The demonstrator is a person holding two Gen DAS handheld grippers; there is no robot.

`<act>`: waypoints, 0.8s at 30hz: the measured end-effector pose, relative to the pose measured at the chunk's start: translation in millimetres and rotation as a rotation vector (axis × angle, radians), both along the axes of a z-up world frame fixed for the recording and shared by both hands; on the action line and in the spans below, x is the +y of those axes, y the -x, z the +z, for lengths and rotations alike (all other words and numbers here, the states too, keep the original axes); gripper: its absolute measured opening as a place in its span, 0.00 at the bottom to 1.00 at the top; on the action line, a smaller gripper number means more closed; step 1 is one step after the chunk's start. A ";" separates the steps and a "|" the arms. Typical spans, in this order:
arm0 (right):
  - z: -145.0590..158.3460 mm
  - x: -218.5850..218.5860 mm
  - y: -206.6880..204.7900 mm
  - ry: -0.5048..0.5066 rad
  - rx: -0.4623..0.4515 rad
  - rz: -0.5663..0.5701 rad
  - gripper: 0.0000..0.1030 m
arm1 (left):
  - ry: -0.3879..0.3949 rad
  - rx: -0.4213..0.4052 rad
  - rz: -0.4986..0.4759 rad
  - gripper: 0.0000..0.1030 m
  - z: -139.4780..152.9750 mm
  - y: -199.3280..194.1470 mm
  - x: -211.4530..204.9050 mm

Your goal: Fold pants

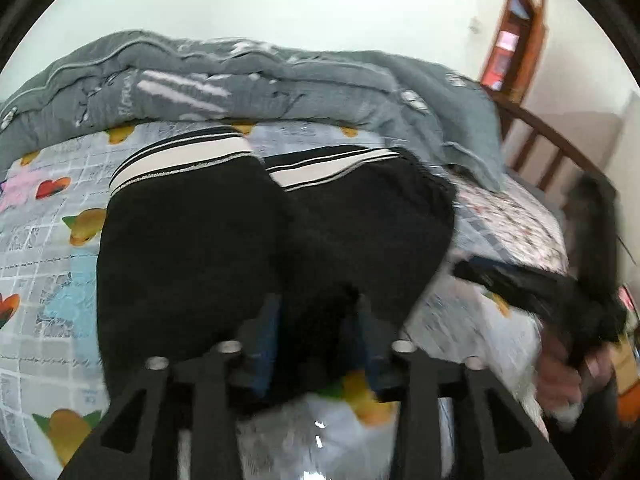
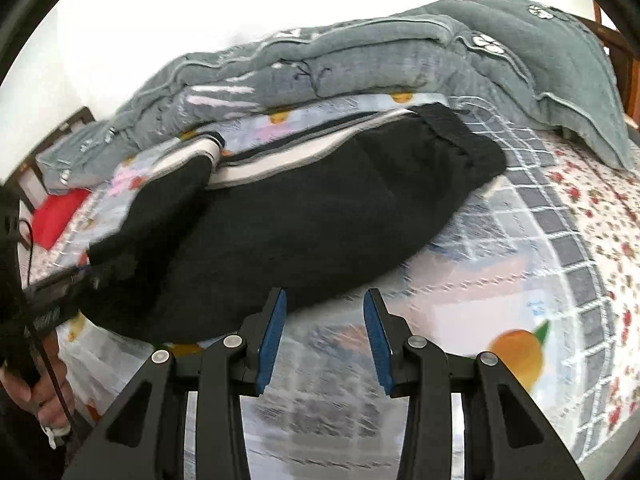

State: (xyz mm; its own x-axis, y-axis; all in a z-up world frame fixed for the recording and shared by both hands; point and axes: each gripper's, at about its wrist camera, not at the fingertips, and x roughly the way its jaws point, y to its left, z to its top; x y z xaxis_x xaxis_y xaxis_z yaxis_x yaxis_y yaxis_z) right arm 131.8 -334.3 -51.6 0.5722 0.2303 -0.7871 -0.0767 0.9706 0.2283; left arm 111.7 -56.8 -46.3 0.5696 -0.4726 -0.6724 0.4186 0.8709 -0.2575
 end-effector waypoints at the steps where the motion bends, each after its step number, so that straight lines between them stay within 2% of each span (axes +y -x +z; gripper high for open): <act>1: 1.3 5.2 -3.9 -0.024 -0.010 0.015 0.44 | 0.008 -0.033 -0.002 0.62 3.2 10.3 7.5; 2: 1.8 9.6 -6.5 -0.037 -0.018 0.025 0.46 | -0.002 -0.063 0.024 0.78 5.0 18.2 14.0; 3: 2.5 15.5 -9.8 -0.046 -0.022 0.034 0.46 | -0.016 -0.089 0.063 0.81 5.8 26.2 22.5; 5: 3.5 25.5 -16.2 -0.070 -0.020 0.048 0.46 | -0.037 -0.103 0.112 0.81 2.9 39.3 41.7; 9: 4.5 40.9 -25.0 -0.192 -0.021 0.104 0.48 | -0.099 -0.034 0.223 0.81 -17.1 39.0 69.3; 13: -8.7 62.2 -37.1 -0.292 0.034 0.166 0.50 | -0.027 0.130 0.262 0.81 -48.6 25.7 91.1; 18: -38.9 92.9 -51.3 -0.369 0.133 0.224 0.49 | -0.027 0.094 0.229 0.81 -58.9 25.8 80.5; 19: -42.2 97.2 -53.4 -0.372 0.136 0.236 0.35 | -0.037 0.089 0.227 0.81 -59.9 25.3 76.6; 20: -41.9 101.3 -54.5 -0.339 0.123 0.244 0.25 | -0.040 0.087 0.226 0.81 -60.7 23.7 73.1; 22: -32.3 99.6 -54.1 -0.333 0.075 0.262 0.20 | -0.038 0.088 0.223 0.81 -61.2 20.8 67.7; 24: -14.4 91.9 -53.1 -0.346 0.019 0.267 0.19 | -0.008 0.100 0.219 0.81 -60.4 15.1 62.8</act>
